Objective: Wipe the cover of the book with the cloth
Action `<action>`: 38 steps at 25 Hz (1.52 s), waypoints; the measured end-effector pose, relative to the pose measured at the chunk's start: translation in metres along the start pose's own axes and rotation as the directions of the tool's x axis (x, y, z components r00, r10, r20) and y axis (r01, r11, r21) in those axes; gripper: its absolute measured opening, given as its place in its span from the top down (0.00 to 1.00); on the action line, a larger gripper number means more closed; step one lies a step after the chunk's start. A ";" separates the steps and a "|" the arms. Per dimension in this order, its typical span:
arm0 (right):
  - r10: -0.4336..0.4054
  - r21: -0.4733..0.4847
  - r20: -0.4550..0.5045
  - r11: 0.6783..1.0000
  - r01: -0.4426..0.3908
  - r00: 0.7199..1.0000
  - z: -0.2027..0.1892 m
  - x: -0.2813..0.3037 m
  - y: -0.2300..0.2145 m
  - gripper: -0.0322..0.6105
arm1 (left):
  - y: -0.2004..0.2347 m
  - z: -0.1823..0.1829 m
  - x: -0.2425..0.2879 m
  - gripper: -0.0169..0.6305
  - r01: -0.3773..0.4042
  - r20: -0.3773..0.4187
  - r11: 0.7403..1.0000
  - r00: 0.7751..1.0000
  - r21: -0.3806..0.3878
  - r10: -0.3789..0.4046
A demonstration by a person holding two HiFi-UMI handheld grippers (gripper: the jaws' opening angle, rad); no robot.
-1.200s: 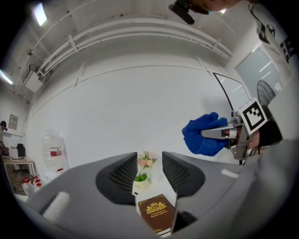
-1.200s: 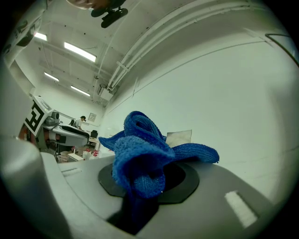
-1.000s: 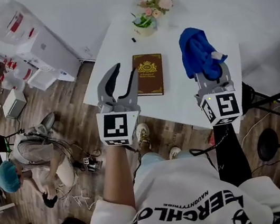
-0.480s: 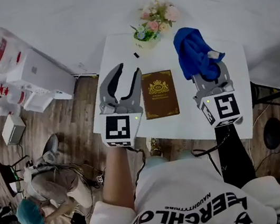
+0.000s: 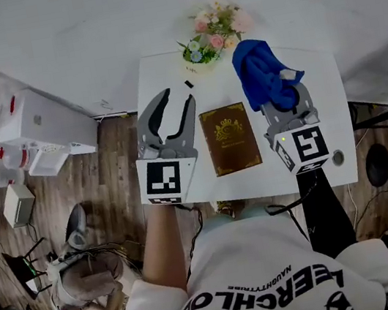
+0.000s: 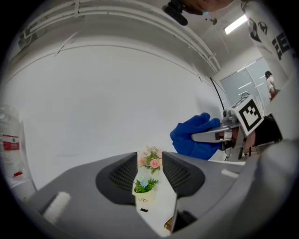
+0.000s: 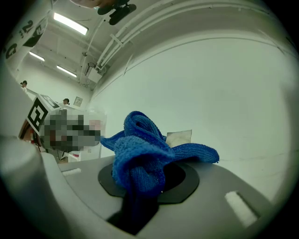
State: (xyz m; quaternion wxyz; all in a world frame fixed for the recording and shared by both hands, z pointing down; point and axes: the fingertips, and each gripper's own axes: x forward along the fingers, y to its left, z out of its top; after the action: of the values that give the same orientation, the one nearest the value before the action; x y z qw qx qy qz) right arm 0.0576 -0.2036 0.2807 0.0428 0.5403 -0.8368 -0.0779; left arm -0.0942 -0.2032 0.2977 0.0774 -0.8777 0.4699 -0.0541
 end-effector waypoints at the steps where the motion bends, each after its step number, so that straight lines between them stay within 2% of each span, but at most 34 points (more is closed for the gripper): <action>1: -0.006 0.003 -0.003 1.000 0.006 1.000 -0.001 0.002 0.001 0.79 | 0.002 -0.002 0.001 0.70 0.008 0.003 1.000 1.000 -0.003 -0.008; 9: -0.005 -0.003 -0.016 1.000 0.005 1.000 -0.009 0.019 0.007 0.79 | 0.004 -0.016 0.018 0.70 0.060 0.007 0.998 0.998 -0.019 -0.060; 14: 0.006 -0.003 -0.022 1.000 -0.006 1.000 -0.012 0.026 0.001 0.79 | 0.007 -0.016 0.026 0.70 0.050 0.011 0.998 0.999 -0.026 -0.050; 17: 0.016 -0.003 -0.026 1.000 -0.016 1.000 -0.014 0.028 -0.001 0.79 | 0.007 -0.018 0.028 0.70 0.040 -0.012 0.998 0.999 -0.042 -0.040; 21: 0.044 0.036 -0.070 0.998 -0.042 0.997 -0.027 0.035 0.000 0.79 | 0.004 -0.025 0.032 0.70 0.046 -0.019 0.998 0.999 -0.043 -0.046; 25: 0.072 0.076 -0.136 0.995 -0.062 0.988 -0.046 0.044 0.007 0.79 | -0.005 -0.048 0.032 0.70 0.048 -0.068 0.997 0.996 -0.063 -0.053; 28: 0.105 0.061 -0.205 0.994 -0.094 0.973 -0.065 0.052 0.020 0.80 | -0.015 -0.071 0.032 0.70 0.053 -0.110 0.994 0.992 -0.094 -0.063; 32: 0.158 0.064 -0.302 0.987 -0.146 0.940 -0.095 0.061 0.038 0.80 | -0.031 -0.103 0.030 0.70 0.067 -0.160 0.986 0.983 -0.152 -0.091; 38: 0.278 0.148 -0.373 0.960 -0.239 0.885 -0.132 0.064 0.067 0.80 | -0.051 -0.161 0.016 0.70 0.078 -0.265 0.968 0.954 -0.240 -0.142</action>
State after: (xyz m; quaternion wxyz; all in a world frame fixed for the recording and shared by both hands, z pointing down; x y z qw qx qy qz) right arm -0.0089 -0.2462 0.4220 0.1919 0.4300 -0.8787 0.0784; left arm -0.0702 -0.2024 0.4661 -0.0936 -0.8892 0.4292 -0.1283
